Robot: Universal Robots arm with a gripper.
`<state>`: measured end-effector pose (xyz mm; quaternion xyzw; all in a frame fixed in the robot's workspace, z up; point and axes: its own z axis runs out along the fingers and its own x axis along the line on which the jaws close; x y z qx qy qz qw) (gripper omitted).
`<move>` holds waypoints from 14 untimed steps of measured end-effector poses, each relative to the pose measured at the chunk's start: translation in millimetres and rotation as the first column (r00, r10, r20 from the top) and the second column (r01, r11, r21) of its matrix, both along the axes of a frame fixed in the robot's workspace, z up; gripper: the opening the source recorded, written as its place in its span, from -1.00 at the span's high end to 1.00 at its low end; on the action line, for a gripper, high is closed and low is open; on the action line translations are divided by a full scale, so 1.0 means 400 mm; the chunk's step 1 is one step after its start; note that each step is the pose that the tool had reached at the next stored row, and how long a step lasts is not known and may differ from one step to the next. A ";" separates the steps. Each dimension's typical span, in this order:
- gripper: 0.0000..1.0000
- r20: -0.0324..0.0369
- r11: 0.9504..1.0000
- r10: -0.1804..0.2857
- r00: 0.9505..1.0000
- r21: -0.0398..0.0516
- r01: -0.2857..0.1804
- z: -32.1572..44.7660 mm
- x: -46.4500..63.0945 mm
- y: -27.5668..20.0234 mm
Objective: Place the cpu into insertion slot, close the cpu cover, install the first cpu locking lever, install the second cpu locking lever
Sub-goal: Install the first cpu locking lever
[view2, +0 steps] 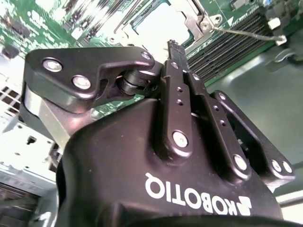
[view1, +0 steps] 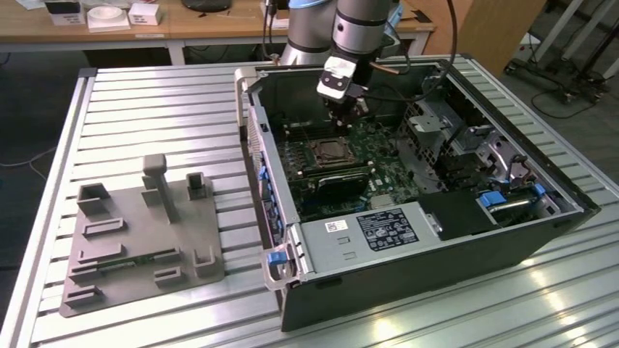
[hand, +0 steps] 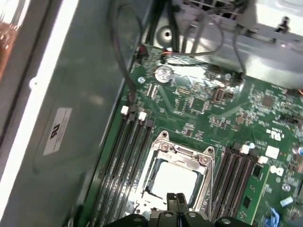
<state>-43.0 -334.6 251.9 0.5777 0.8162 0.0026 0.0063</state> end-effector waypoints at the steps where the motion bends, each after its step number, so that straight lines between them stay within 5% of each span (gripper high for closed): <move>1: 0.80 0.000 1.000 0.018 1.000 0.000 -0.018 0.000 0.000 0.000; 11: 0.80 0.000 0.995 0.099 0.995 0.000 -0.099 0.014 0.000 0.000; 14: 0.80 0.000 0.989 0.149 0.989 0.000 -0.149 0.014 0.000 0.000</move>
